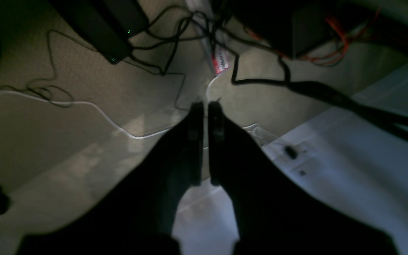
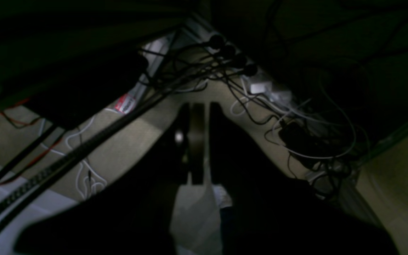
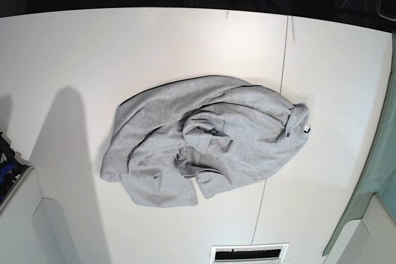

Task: Layout the t-shirt on the table in an organized manner, then fold the t-shirt properly
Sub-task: 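Move both grippers down toward opposite ends of the crumpled grey t-shirt, then grasp the grey t-shirt edges with both grippers, then lift and pull the shirt apart, stretching it between both grippers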

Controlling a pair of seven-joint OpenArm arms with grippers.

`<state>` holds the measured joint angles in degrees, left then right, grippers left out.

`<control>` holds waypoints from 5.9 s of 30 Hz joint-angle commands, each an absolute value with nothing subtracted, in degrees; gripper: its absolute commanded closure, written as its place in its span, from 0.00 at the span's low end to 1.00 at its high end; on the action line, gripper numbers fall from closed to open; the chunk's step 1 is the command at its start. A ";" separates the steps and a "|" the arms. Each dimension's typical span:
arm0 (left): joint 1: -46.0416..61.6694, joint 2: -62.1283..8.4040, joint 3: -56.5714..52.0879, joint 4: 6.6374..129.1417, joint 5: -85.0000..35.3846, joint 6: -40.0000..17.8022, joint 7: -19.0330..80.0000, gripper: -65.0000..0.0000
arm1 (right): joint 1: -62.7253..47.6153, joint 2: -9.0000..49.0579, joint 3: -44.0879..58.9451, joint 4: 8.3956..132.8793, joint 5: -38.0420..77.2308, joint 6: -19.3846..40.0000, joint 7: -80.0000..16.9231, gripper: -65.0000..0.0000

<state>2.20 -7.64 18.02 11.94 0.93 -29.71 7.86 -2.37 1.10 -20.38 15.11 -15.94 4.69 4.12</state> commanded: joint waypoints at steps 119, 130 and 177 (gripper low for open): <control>-1.58 -20.62 2.68 72.27 -10.92 -23.38 19.07 1.00 | 6.02 6.48 -0.05 68.93 15.42 11.97 -16.12 0.72; -2.35 -23.66 -0.56 77.65 -20.62 -24.01 23.27 1.00 | 6.63 5.89 0.80 71.90 11.09 19.09 -15.73 1.00; -6.31 -26.65 -15.92 73.97 -48.90 -40.00 39.97 0.42 | 20.99 11.73 12.01 69.67 25.71 26.37 -28.51 0.38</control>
<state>-5.34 -25.74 -15.77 72.79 -47.24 -39.22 41.28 19.55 10.63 11.55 68.49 24.99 26.17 -30.46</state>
